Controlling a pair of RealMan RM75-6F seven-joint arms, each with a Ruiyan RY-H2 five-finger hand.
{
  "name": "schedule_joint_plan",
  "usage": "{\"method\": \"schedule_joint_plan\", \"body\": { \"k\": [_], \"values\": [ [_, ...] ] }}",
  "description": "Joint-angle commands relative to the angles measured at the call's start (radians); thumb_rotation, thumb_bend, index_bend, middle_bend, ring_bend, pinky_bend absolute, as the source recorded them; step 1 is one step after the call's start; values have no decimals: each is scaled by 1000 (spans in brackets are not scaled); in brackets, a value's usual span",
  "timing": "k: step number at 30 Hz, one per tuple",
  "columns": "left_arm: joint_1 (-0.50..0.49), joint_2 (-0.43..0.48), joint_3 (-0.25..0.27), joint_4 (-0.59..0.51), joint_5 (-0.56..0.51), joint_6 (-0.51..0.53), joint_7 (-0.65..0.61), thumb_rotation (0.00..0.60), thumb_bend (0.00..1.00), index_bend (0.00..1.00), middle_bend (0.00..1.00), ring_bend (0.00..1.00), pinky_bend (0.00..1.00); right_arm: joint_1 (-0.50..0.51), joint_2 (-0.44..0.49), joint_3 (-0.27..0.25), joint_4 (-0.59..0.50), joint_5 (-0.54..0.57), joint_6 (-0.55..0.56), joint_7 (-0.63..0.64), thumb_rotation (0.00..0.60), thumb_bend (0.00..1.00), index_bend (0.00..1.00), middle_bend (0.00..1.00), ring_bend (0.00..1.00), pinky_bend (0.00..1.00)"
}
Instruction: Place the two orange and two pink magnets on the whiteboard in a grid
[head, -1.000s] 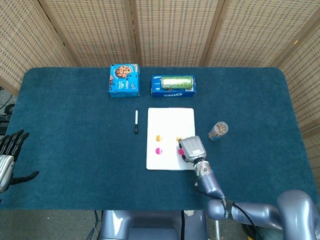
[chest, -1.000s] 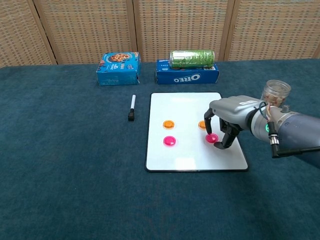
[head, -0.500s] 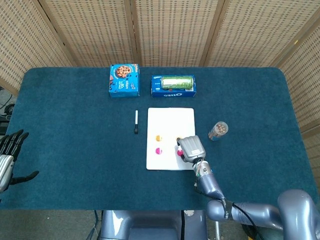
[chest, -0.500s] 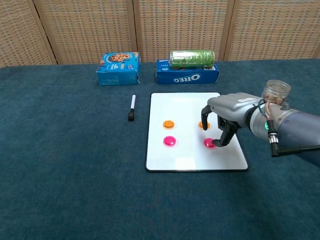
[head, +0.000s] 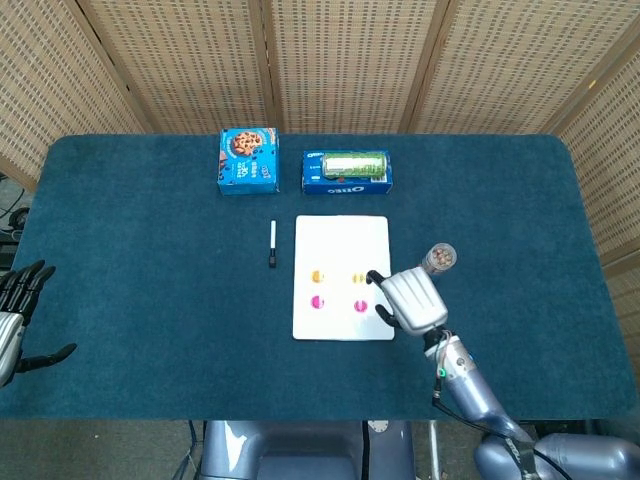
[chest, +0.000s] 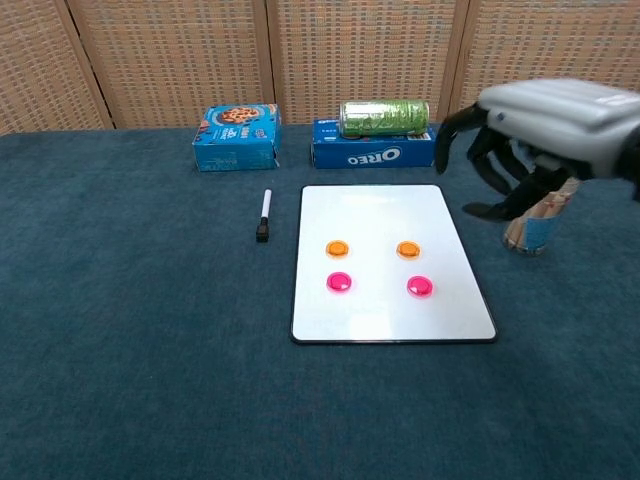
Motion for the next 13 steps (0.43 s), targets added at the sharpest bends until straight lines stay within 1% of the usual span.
{"method": "schedule_joint_plan", "body": {
  "k": [1, 2, 3, 4, 5, 6, 8, 10, 11, 13],
  "values": [
    [4, -2, 4, 1, 10, 7, 4, 600, 0, 0, 0, 0, 0, -182, 212, -136, 22, -339, 248, 283, 600, 199, 312, 252, 180, 368],
    [5, -3, 6, 1, 13, 9, 7, 600, 0, 0, 0, 0, 0, -200, 227, -143, 37, -350, 270, 306, 600, 162, 284, 192, 117, 313],
    [7, -5, 8, 3, 16, 13, 10, 600, 0, 0, 0, 0, 0, -222, 244, -152, 60, -362, 296, 342, 600, 99, 240, 108, 47, 250],
    [8, -6, 8, 4, 18, 15, 12, 600, 0, 0, 0, 0, 0, -240, 255, -158, 76, -358, 311, 364, 600, 45, 192, 46, 9, 201],
    [11, -8, 10, 4, 20, 20, 17, 600, 0, 0, 0, 0, 0, -269, 267, -168, 100, -345, 329, 397, 600, 19, 160, 20, 0, 171],
    [13, -10, 9, 4, 21, 25, 20, 600, 0, 0, 0, 0, 0, -288, 274, -175, 114, -334, 336, 412, 600, 0, 109, 1, 0, 129],
    [19, -15, 8, 6, 24, 39, 30, 600, 0, 0, 0, 0, 0, -329, 282, -185, 138, -311, 356, 425, 600, 0, 26, 0, 0, 59],
    [30, -28, 0, 12, 27, 70, 54, 600, 0, 0, 0, 0, 0, -421, 282, -194, 140, -239, 412, 419, 600, 0, 0, 0, 0, 16],
    [34, -37, -2, 15, 27, 82, 71, 600, 0, 0, 0, 0, 0, -447, 273, -196, 142, -236, 429, 410, 600, 0, 0, 0, 0, 3],
    [39, -48, -5, 17, 27, 95, 90, 600, 0, 0, 0, 0, 0, -470, 259, -192, 151, -240, 436, 394, 600, 0, 0, 0, 0, 0]
  ]
}}
